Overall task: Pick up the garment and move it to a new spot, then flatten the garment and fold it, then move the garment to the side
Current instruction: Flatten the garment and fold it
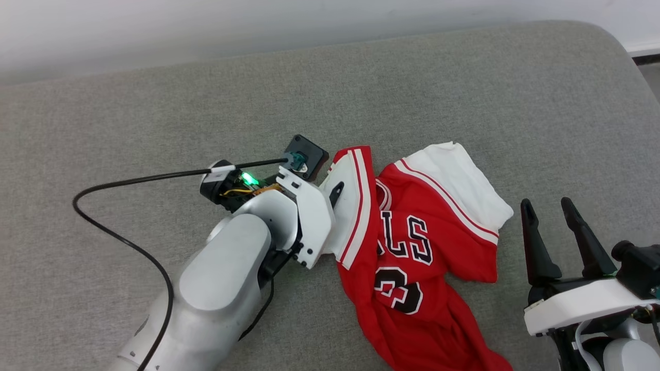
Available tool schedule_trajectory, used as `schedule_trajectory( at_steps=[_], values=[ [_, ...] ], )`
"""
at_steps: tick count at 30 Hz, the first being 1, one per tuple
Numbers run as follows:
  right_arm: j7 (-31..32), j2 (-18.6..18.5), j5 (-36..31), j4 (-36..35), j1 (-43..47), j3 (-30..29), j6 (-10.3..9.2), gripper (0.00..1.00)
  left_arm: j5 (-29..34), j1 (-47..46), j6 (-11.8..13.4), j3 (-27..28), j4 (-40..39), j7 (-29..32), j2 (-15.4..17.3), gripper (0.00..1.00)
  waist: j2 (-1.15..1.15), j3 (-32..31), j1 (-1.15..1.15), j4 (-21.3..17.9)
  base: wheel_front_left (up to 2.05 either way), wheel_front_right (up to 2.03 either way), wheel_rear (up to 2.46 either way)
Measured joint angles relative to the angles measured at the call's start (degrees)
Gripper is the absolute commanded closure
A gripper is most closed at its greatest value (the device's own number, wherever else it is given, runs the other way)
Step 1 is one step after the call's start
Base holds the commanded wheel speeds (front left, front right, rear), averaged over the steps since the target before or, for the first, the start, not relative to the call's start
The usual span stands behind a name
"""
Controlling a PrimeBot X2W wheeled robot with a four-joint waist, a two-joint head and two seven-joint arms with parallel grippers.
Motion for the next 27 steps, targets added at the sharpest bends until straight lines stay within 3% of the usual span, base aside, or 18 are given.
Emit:
schedule_trajectory(
  at_steps=[7, 11, 12, 13, 14, 15, 16, 21, 27],
  values=[
    [-1.11, 0.24, 1.58, 1.88, -0.81, 0.73, 0.00, 0.00, -8.40, -1.46, -0.10, -9.81, 3.49, 9.88, 3.11, 0.00, 0.00, 2.12, 0.00, -1.44, 0.00, 0.00, 0.00],
    [-1.65, 0.30, 3.25, 2.64, -1.37, 1.03, 0.00, 0.00, -12.18, -3.43, -0.10, -12.51, 4.44, 13.80, 4.31, 0.02, 0.00, 2.66, 0.00, -1.96, 0.00, 0.00, 0.00],
    [-1.80, 0.30, 3.49, 2.80, -1.38, 1.04, 0.00, 0.00, -13.07, -3.75, -0.10, -13.01, 4.67, 14.69, 4.33, 0.30, 0.00, 2.74, 0.00, -2.05, 0.00, 0.00, 0.00],
    [-1.96, 0.30, 3.66, 2.92, -1.38, 1.12, 0.00, 0.00, -13.86, -4.03, -0.10, -13.35, 5.00, 15.60, 4.33, 0.52, 0.00, 2.76, 0.00, -2.11, 0.00, 0.00, 0.00],
    [-1.96, 0.30, 3.96, 3.07, -1.40, 1.21, 0.00, 0.00, -14.54, -4.35, -0.09, -13.74, 5.23, 16.59, 4.32, 0.62, 0.00, 2.72, 0.00, -2.15, 0.00, 0.00, 0.00],
    [-2.01, 0.30, 4.20, 3.19, -1.40, 1.33, 0.00, 0.00, -15.07, -4.64, -0.09, -14.13, 5.36, 17.12, 4.37, 0.87, 0.00, 2.67, 0.00, -2.20, 0.00, 0.00, 0.00],
    [-2.10, 0.30, 4.21, 3.21, -1.40, 1.44, 0.00, 0.00, -15.27, -4.75, -0.10, -14.18, 5.49, 17.01, 4.45, 1.00, 0.00, 2.62, 0.00, -2.23, 0.00, 0.00, 0.00],
    [-2.14, 0.31, 4.77, 3.39, -1.35, 1.24, 0.00, 0.00, -14.00, -4.92, 1.20, -13.96, 6.20, 11.63, 4.57, 1.00, 0.00, 1.94, 0.00, -1.59, 0.00, 0.00, 0.00],
    [-1.31, 0.32, 3.66, 2.05, -0.57, -0.38, 0.00, 0.00, -11.76, -5.18, 6.53, -11.26, 2.56, 0.34, 5.75, 1.00, 0.00, 0.01, 0.00, 1.37, 0.00, 0.00, 0.00]
  ],
)
